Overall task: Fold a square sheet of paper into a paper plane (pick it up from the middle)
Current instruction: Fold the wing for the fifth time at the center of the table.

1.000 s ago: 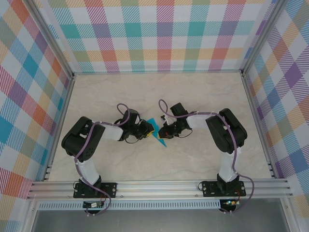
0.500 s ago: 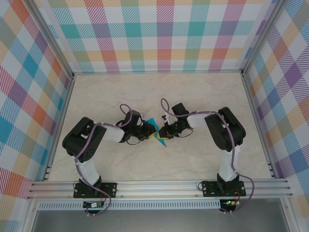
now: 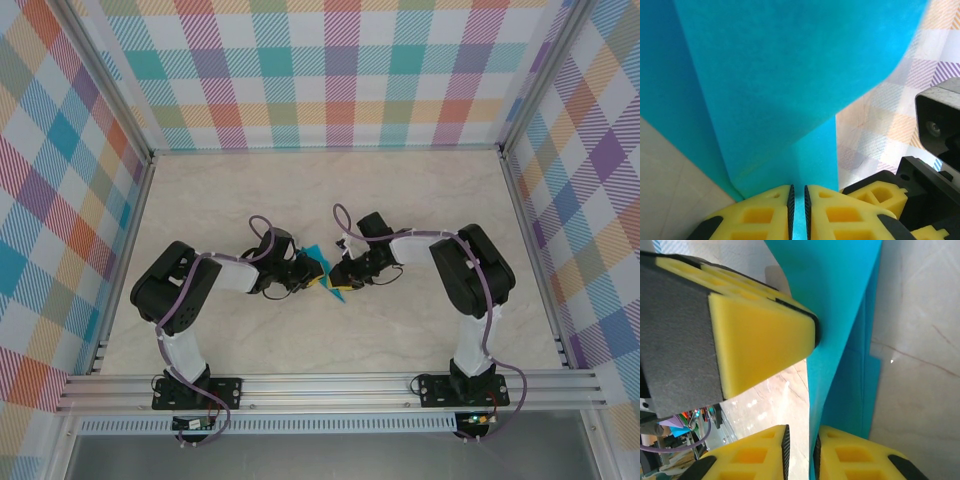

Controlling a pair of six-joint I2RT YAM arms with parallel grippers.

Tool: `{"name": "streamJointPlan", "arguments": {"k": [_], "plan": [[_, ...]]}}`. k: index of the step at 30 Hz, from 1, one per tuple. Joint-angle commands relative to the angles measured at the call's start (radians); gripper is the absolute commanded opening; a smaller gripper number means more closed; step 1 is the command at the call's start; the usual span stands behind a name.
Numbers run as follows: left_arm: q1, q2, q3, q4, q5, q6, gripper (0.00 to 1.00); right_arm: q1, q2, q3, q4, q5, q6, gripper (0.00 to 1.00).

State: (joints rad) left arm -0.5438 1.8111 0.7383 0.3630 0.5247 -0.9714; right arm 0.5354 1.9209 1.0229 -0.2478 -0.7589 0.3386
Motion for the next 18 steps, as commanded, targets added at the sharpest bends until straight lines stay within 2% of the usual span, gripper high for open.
{"name": "streamJointPlan", "arguments": {"k": [1, 6, 12, 18], "plan": [[-0.013, 0.034, 0.013, -0.076, -0.054, 0.025, 0.16, -0.006, -0.009, -0.01, -0.056, 0.003, -0.05, 0.18], [-0.012, 0.032, 0.018, -0.088, -0.058, 0.026, 0.16, -0.006, 0.031, -0.004, -0.07, 0.045, -0.052, 0.11], [-0.013, 0.034, 0.022, -0.11, -0.069, 0.027, 0.16, -0.005, 0.034, 0.014, -0.1, 0.092, -0.046, 0.09], [-0.013, 0.039, 0.032, -0.134, -0.075, 0.029, 0.15, -0.004, -0.079, 0.003, -0.12, 0.125, -0.038, 0.25]]}}
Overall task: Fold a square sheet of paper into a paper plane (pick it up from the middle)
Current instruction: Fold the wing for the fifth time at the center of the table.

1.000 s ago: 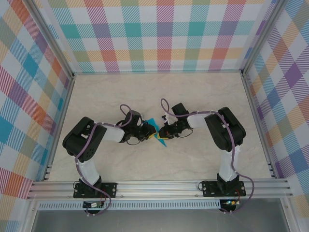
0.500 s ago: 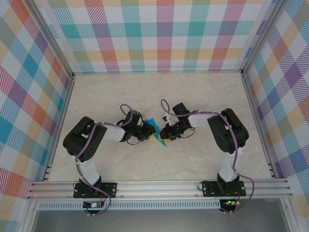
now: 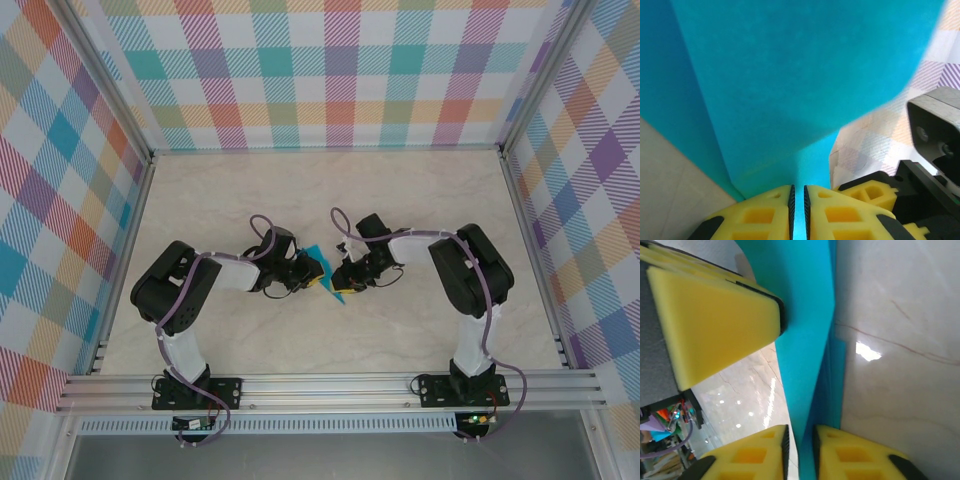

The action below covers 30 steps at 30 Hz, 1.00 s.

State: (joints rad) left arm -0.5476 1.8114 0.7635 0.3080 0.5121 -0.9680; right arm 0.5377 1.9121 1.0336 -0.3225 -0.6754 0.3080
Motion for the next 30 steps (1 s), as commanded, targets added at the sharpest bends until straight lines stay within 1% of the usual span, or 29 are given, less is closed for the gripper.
{"name": "streamJointPlan", "arguments": {"k": [1, 3, 5, 7, 8, 11, 14, 17, 21, 25, 30], "plan": [[-0.009, 0.039, 0.008, -0.082, -0.063, 0.026, 0.15, -0.007, -0.094, -0.014, -0.039, 0.044, -0.001, 0.26], [-0.009, 0.04, 0.012, -0.09, -0.064, 0.026, 0.15, 0.002, -0.142, -0.019, -0.045, 0.113, 0.024, 0.26], [-0.009, 0.041, 0.014, -0.094, -0.064, 0.026, 0.15, 0.033, -0.167, -0.003, -0.073, 0.183, 0.029, 0.25], [-0.009, 0.042, 0.018, -0.102, -0.066, 0.028, 0.14, 0.065, -0.178, 0.014, -0.091, 0.238, 0.043, 0.21], [-0.009, 0.042, 0.017, -0.101, -0.067, 0.028, 0.14, 0.075, -0.177, 0.018, -0.09, 0.25, 0.053, 0.19], [-0.009, 0.045, 0.017, -0.102, -0.069, 0.026, 0.14, 0.105, -0.151, 0.038, -0.091, 0.261, 0.069, 0.07], [-0.008, 0.048, 0.019, -0.105, -0.069, 0.026, 0.13, 0.132, -0.105, 0.068, -0.101, 0.249, 0.065, 0.0], [-0.009, 0.048, 0.019, -0.109, -0.071, 0.026, 0.13, 0.145, -0.062, 0.091, -0.11, 0.245, 0.068, 0.0], [-0.008, 0.047, 0.021, -0.119, -0.076, 0.025, 0.13, 0.148, -0.027, 0.108, -0.133, 0.278, 0.068, 0.0], [-0.009, 0.046, 0.023, -0.138, -0.09, 0.024, 0.13, 0.149, -0.012, 0.105, -0.158, 0.312, 0.057, 0.0], [-0.008, 0.054, 0.029, -0.156, -0.106, 0.022, 0.13, 0.144, -0.005, 0.081, -0.151, 0.305, 0.052, 0.0]]}}
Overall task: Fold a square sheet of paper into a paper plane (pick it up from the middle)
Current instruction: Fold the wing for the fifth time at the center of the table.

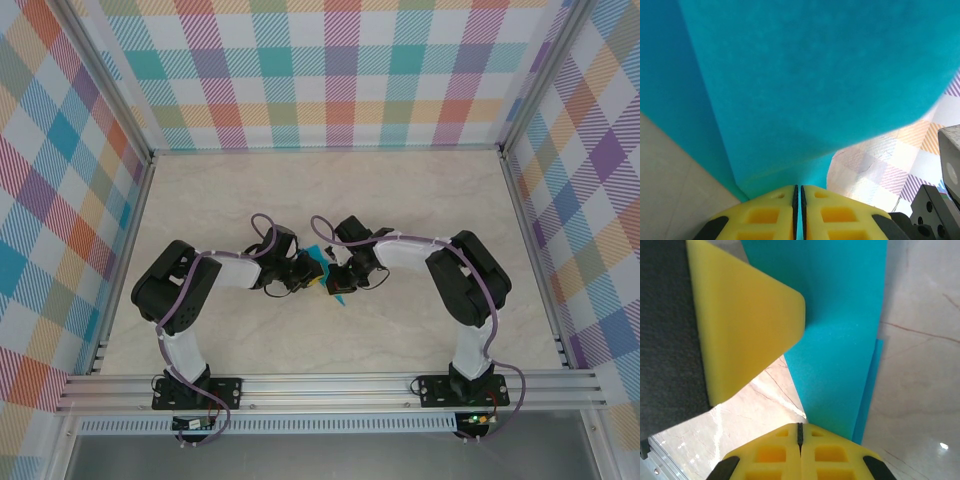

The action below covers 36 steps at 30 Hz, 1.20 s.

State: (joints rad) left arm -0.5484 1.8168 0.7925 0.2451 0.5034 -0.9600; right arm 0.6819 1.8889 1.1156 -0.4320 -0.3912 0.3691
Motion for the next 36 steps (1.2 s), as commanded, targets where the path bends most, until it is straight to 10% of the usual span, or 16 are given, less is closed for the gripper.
{"name": "streamJointPlan", "arguments": {"k": [1, 36], "plan": [[-0.007, 0.052, 0.001, -0.096, -0.098, 0.014, 0.12, -0.001, 0.019, -0.008, -0.037, 0.016, -0.011, 0.0], [-0.005, 0.076, 0.019, -0.151, -0.109, 0.015, 0.12, -0.087, -0.111, -0.277, 0.119, -0.174, -0.051, 0.0]]}}
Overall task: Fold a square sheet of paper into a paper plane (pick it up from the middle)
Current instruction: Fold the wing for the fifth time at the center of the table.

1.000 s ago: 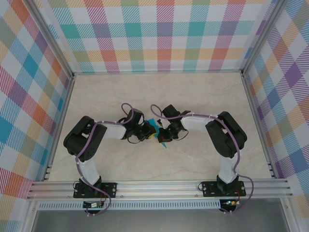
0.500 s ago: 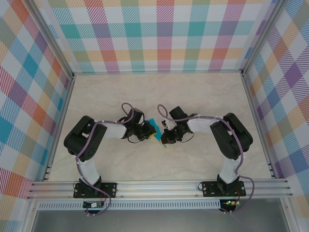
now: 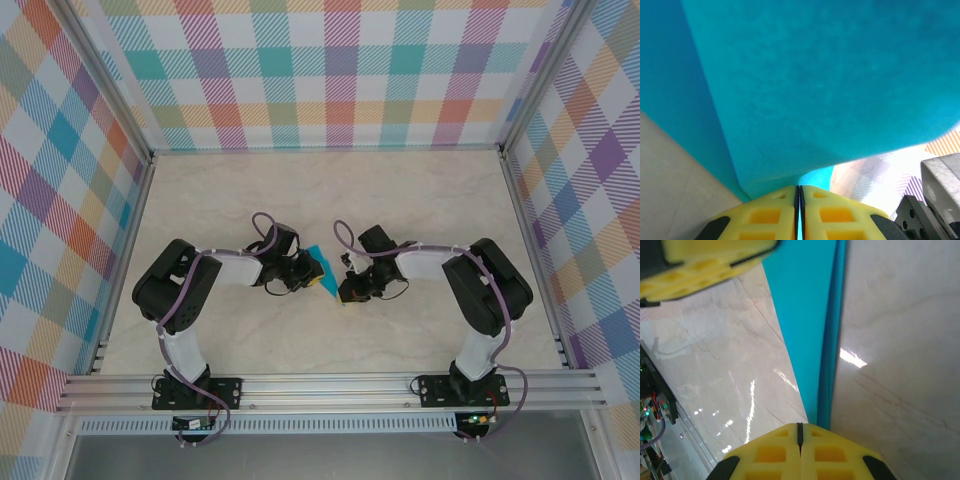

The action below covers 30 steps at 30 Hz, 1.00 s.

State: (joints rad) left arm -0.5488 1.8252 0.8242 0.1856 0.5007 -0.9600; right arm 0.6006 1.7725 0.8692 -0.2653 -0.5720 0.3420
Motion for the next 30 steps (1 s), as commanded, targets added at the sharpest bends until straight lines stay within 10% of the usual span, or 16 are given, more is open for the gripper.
{"name": "streamJointPlan", "arguments": {"k": [1, 30], "plan": [[-0.005, 0.068, -0.013, -0.092, -0.106, 0.016, 0.12, -0.007, 0.016, -0.037, -0.047, 0.008, -0.023, 0.0], [-0.004, 0.047, 0.034, -0.109, -0.078, 0.073, 0.12, 0.013, 0.162, 0.194, -0.081, 0.123, 0.014, 0.0]]}}
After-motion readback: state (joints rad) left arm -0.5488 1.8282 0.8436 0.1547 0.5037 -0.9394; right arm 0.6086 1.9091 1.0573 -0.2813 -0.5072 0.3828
